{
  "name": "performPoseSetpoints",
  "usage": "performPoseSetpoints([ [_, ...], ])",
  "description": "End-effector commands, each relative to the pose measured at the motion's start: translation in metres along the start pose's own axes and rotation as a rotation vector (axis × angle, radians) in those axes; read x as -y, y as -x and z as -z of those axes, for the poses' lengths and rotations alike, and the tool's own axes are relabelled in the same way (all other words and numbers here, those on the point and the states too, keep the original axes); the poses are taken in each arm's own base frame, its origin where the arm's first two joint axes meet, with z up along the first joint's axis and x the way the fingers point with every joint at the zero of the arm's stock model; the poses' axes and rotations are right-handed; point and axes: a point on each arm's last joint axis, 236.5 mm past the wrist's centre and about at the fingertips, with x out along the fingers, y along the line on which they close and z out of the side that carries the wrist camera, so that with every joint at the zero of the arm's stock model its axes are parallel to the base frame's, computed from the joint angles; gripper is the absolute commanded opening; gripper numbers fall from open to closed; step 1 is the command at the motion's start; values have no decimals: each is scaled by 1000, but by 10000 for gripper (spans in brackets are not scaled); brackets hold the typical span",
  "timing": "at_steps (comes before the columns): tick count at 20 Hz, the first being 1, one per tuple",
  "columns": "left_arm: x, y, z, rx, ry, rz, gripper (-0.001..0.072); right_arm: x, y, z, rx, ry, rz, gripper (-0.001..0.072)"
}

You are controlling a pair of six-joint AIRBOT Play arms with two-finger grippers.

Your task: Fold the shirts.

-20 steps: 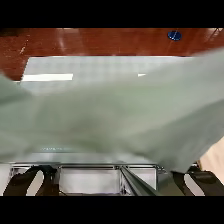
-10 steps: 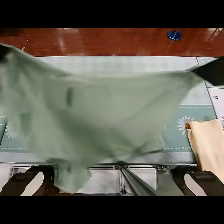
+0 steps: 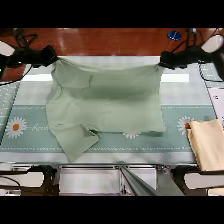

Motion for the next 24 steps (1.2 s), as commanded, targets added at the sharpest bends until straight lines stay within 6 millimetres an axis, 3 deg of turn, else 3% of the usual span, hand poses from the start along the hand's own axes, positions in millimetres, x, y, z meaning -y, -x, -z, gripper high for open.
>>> performPoseSetpoints([
  [1, 2, -39, -5, -13, 93, 64, 39, 28, -48, -27, 12, -190, -26, 112],
  [2, 3, -38, -9, -5, 91, 66, 175, 35, -49, -33, 11, -234, -52, 352],
  [3, 3, -34, -13, -1, 87, 68, 492, 43, -43, -37, 10, -270, -70, 417],
  [4, -4, -26, -14, -27, 63, 50, 507, 54, -30, -39, 2, -304, -83, 417],
  [7, -62, 23, 1, -208, 69, -54, 507, 96, 37, -23, -75, -303, -43, 417],
  [10, -110, 78, 42, -384, 144, -79, 507, 170, 109, 32, -227, -259, 244, 417],
  [12, -130, 105, 71, -380, 214, -105, 507, 198, 135, 75, -267, -375, 321, 416],
  [14, -148, 119, 118, -367, 322, -144, 507, 188, 125, 110, -213, -465, 225, 416],
  [16, -160, 124, 173, -397, 425, -168, 507, 156, 107, 139, -144, -473, 92, 416],
  [20, -165, 133, 250, -522, 582, -155, 507, 107, 94, 195, -118, -509, -56, 415],
  [22, -161, 132, 276, -581, 593, -136, 507, 98, 93, 219, -136, -507, -62, 415],
  [24, -163, 129, 284, -583, 606, -143, 507, 94, 91, 234, -151, -497, -65, 415],
])
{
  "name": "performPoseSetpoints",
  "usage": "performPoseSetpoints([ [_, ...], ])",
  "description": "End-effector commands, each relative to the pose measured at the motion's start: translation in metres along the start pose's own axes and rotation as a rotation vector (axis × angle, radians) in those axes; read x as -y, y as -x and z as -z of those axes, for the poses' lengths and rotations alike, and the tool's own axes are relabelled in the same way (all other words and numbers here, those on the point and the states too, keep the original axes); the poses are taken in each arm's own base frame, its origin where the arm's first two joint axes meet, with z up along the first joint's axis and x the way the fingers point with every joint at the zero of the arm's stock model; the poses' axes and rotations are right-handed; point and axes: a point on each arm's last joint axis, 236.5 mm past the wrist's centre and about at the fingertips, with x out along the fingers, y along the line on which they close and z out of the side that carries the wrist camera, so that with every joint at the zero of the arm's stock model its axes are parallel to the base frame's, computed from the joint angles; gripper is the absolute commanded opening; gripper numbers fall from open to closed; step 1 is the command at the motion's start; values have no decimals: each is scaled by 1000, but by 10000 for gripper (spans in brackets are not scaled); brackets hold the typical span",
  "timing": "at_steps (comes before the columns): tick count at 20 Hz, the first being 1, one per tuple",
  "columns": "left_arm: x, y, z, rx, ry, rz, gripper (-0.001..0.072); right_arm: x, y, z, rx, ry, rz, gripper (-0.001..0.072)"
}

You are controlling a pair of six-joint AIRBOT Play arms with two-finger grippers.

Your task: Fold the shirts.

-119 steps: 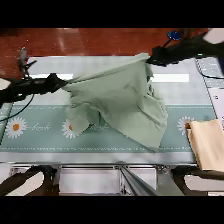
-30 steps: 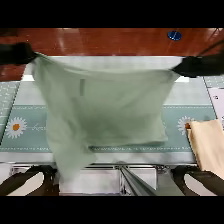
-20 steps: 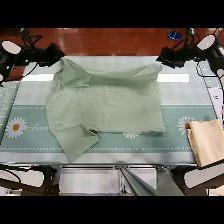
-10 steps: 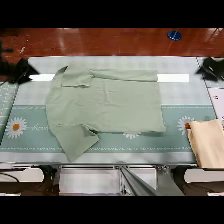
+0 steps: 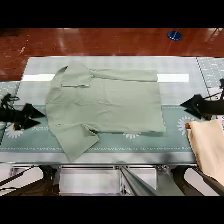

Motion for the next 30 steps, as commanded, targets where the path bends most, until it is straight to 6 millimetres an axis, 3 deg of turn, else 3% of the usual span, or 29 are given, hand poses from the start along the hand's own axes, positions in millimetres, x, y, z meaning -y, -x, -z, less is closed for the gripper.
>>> performPoseSetpoints([
  [1, -16, -17, 21, -37, 24, -1, 507, 1, -11, 33, -12, -4, -39, 414],
  [7, -16, -31, 19, -34, 58, 26, 506, 0, -13, 33, -7, -5, -47, 414],
  [12, 18, -55, 8, -18, 54, 102, 497, 3, -13, 27, 20, -28, -35, 414],
  [13, 23, -60, 9, -28, 38, 101, 432, 6, -13, 27, 17, -33, -23, 414],
  [14, 27, -64, 10, -38, 18, 94, 271, 10, -13, 29, 9, -33, -4, 414],
  [15, 31, -65, 10, -42, -7, 92, 37, 16, -13, 33, -6, -31, 21, 414],
  [19, 41, -59, 7, -43, -49, 100, 27, 43, -25, 75, -135, -89, 96, 415],
  [22, 43, -58, 9, -56, -54, 105, 27, 41, -40, 100, -181, -155, 41, 415],
  [25, 43, -58, 11, -62, -67, 107, 27, 33, -47, 114, -226, -133, 35, 414],
  [30, 43, -58, 11, -63, -70, 107, 27, 18, -73, 114, -226, -177, 43, 414],
])
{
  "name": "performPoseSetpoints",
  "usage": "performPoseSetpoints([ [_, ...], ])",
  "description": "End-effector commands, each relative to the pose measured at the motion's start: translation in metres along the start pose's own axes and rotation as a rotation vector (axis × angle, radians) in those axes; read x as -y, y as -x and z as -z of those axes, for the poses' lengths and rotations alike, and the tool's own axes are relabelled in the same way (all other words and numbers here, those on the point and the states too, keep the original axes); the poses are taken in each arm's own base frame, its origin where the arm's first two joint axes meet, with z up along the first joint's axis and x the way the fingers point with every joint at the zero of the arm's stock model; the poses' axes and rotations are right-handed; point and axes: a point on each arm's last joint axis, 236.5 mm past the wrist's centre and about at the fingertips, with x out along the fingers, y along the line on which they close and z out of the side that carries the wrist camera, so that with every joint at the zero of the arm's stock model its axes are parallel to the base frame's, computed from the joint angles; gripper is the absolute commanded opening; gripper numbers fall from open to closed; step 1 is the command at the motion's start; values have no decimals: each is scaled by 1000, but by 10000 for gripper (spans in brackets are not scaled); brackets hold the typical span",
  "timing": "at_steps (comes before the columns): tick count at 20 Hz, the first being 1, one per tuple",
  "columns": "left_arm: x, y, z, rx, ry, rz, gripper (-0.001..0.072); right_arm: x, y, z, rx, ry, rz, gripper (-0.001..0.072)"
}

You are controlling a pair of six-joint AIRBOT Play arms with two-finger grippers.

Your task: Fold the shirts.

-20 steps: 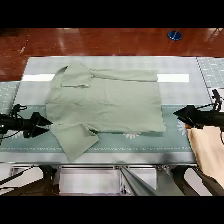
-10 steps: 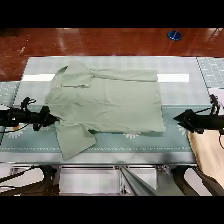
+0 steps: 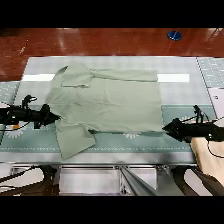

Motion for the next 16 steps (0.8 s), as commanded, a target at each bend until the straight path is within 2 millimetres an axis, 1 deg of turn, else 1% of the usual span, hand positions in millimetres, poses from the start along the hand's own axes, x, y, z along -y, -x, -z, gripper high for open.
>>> performPoseSetpoints([
  [1, 1, 0, 1, -3, -12, 1, 27, -11, -21, -3, -1, -64, -12, 414],
  [4, 1, 0, 1, -5, -12, 2, 27, -30, -35, -27, 80, -124, -71, 414],
  [6, 1, 0, 1, -4, -17, 2, 27, -37, -41, -37, 106, -167, -102, 385],
  [7, 1, 0, 1, -4, -23, 2, 27, -42, -44, -38, 98, -158, -116, 238],
  [8, 1, 0, 1, -4, -23, 2, 27, -52, -49, -35, 81, -95, -132, 60],
  [9, 3, 0, 0, -2, -19, 12, 27, -64, -51, -32, 59, -30, -154, 18],
  [10, 9, 2, -3, 7, -20, 31, 27, -81, -48, -30, 38, 45, -175, 18],
  [11, 26, 8, -8, 21, -48, 82, 27, -101, -38, -33, 32, 116, -200, 17],
  [12, 50, 19, -15, 46, -87, 151, 27, -123, -22, -41, 48, 187, -223, 17],
  [13, 84, 39, -25, 94, -139, 242, 27, -152, 4, -54, 92, 275, -249, 17],
  [14, 121, 66, -35, 161, -201, 334, 27, -181, 35, -68, 153, 363, -267, 17],
  [15, 164, 102, -44, 254, -276, 426, 27, -215, 76, -80, 234, 473, -274, 17],
  [16, 204, 144, -49, 360, -363, 495, 27, -245, 118, -88, 316, 563, -272, 17],
])
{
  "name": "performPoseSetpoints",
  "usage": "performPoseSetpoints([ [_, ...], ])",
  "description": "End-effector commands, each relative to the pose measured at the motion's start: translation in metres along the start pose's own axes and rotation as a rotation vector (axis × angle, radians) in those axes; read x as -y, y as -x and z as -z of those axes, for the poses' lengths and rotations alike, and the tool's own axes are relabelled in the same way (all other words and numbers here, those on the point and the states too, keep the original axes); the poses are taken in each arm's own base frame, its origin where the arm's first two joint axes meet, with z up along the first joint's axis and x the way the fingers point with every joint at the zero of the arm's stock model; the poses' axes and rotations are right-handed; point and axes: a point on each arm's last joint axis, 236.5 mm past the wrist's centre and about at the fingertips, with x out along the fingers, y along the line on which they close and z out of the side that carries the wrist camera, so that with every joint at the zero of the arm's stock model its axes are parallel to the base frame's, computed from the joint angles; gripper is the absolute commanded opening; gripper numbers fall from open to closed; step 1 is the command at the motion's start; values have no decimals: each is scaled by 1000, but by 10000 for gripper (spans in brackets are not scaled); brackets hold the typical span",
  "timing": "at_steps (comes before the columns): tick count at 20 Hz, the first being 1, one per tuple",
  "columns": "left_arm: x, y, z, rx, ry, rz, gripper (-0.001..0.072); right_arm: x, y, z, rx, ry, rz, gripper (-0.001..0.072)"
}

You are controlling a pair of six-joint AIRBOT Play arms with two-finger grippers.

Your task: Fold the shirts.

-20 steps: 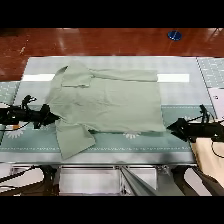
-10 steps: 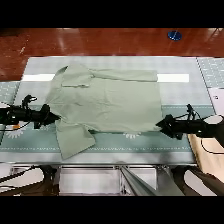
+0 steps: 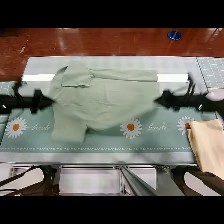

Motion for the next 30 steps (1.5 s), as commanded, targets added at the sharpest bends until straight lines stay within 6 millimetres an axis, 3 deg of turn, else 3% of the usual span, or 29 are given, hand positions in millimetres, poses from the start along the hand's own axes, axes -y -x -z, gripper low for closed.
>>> performPoseSetpoints([
  [1, 151, 78, -57, 296, -280, 268, 27, -115, 94, -69, 181, 370, -15, 17],
  [3, 232, 151, -80, 563, -465, 290, 26, -177, 166, -86, 315, 555, 12, 17],
  [4, 272, 187, -75, 659, -548, 311, 26, -201, 200, -86, 389, 621, 29, 17],
  [6, 335, 240, -39, 762, -730, 336, 26, -246, 270, -74, 555, 738, 57, 17],
  [8, 377, 279, 9, 865, -915, 280, 25, -269, 324, -49, 678, 825, 101, 17],
  [10, 390, 309, 49, 975, -1013, 163, 26, -272, 365, -17, 769, 838, 152, 18],
  [13, 378, 359, 93, 1185, -1043, -95, 26, -268, 406, 30, 862, 849, 206, 17],
  [16, 358, 410, 146, 1382, -1064, -316, 26, -253, 430, 63, 908, 814, 259, 18],
  [18, 351, 428, 174, 1424, -1113, -345, 26, -238, 432, 76, 884, 779, 302, 18],
  [20, 345, 425, 184, 1376, -1134, -300, 26, -218, 426, 80, 827, 726, 354, 18],
  [23, 314, 391, 159, 1189, -1098, -341, 26, -198, 400, 75, 719, 683, 373, 18],
  [25, 279, 357, 124, 1053, -952, -397, 26, -178, 373, 66, 628, 631, 385, 18],
  [27, 242, 309, 92, 880, -811, -438, 26, -153, 340, 53, 515, 579, 411, 17],
  [30, 192, 233, 45, 637, -709, -501, 26, -128, 275, 21, 378, 540, 371, 17],
])
